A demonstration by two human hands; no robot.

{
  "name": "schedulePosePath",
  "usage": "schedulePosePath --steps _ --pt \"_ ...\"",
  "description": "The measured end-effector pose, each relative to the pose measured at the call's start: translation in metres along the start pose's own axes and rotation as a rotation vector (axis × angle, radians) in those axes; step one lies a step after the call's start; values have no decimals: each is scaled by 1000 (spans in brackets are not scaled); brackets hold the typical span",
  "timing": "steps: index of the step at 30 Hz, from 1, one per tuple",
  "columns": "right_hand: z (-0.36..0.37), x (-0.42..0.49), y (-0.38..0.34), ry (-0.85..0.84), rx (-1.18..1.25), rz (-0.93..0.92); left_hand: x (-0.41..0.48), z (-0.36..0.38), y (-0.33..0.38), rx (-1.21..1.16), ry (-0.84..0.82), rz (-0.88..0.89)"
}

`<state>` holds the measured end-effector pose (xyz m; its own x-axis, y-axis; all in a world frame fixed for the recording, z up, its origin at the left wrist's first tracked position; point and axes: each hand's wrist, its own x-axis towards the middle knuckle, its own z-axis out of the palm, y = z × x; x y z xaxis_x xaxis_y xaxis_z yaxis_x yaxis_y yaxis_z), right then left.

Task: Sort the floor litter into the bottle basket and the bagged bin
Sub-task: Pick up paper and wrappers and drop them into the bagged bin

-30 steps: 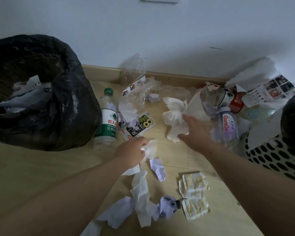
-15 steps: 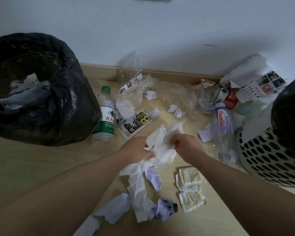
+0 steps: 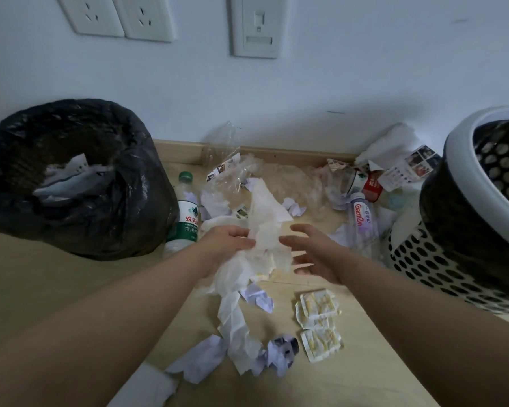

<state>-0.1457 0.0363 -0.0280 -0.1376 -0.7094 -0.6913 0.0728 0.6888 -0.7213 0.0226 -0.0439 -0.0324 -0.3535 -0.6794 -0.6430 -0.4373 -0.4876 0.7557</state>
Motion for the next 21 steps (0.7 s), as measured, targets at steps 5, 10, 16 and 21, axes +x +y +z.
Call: schedulePosePath --steps 5,10,16,21 --pt "9 -17 -19 -16 27 -35 -16 4 15 86 -4 68" --pt "-6 -32 -20 170 -69 -46 -21 -12 21 22 131 124" --pt "-32 -27 -9 404 -137 -13 -9 -23 12 32 334 92" --pt "-33 -15 -1 529 -231 -6 -7 -20 6 153 407 59"
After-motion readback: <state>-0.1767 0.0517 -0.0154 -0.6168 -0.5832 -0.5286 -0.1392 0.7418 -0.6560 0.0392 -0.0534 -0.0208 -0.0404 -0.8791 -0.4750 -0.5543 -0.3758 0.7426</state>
